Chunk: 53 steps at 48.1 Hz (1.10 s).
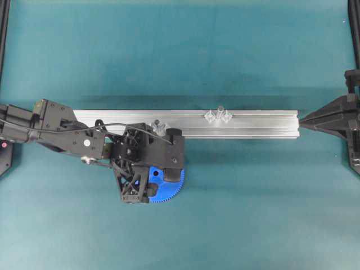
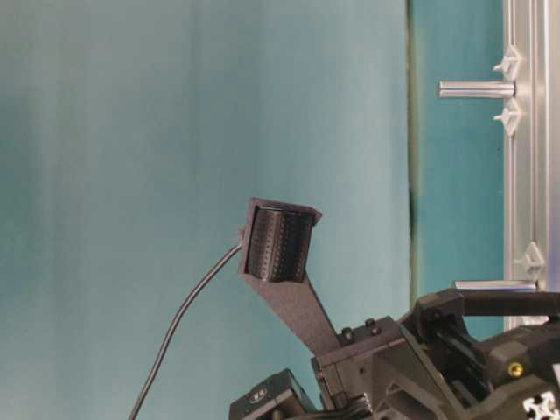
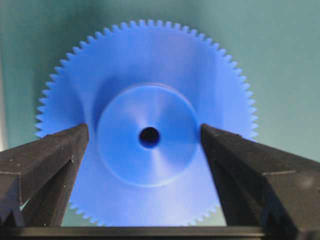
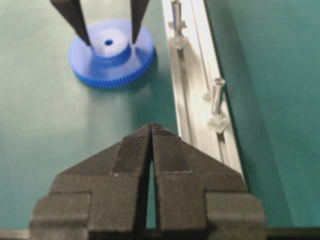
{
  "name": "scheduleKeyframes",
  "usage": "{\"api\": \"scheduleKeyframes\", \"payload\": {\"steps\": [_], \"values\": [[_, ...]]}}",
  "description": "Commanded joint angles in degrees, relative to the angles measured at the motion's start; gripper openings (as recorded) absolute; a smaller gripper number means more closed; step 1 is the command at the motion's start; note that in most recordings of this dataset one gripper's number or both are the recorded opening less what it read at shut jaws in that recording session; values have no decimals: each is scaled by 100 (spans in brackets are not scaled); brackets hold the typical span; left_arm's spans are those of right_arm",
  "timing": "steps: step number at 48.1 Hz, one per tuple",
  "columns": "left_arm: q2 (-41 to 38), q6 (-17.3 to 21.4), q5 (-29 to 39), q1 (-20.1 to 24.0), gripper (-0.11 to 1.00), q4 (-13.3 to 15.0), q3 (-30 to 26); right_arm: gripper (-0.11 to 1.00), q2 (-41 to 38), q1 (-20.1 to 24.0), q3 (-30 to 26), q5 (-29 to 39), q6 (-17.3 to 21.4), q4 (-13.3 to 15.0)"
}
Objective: Find the location of the shaft and insert the large gear.
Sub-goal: 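Lower the open left gripper over the blue gear's hub, then close the left gripper on the gear hub and lift the gear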
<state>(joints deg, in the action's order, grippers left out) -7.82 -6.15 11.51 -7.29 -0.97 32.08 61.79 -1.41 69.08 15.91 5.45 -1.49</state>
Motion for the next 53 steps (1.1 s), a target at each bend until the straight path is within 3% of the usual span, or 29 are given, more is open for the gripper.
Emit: {"api": "scheduleKeyframes", "payload": {"steps": [1, 38, 53], "values": [[70, -9, -26, -35, 93, -18, -79, 5, -26, -9, -62, -18, 53, 0], [-114, -26, 114, -35, 93, -18, -62, 5, -26, -9, -26, -18, 53, 0], [-123, -35, 571, -35, 88, -18, -167, 5, -9, -9, 0, -26, 53, 0]]}}
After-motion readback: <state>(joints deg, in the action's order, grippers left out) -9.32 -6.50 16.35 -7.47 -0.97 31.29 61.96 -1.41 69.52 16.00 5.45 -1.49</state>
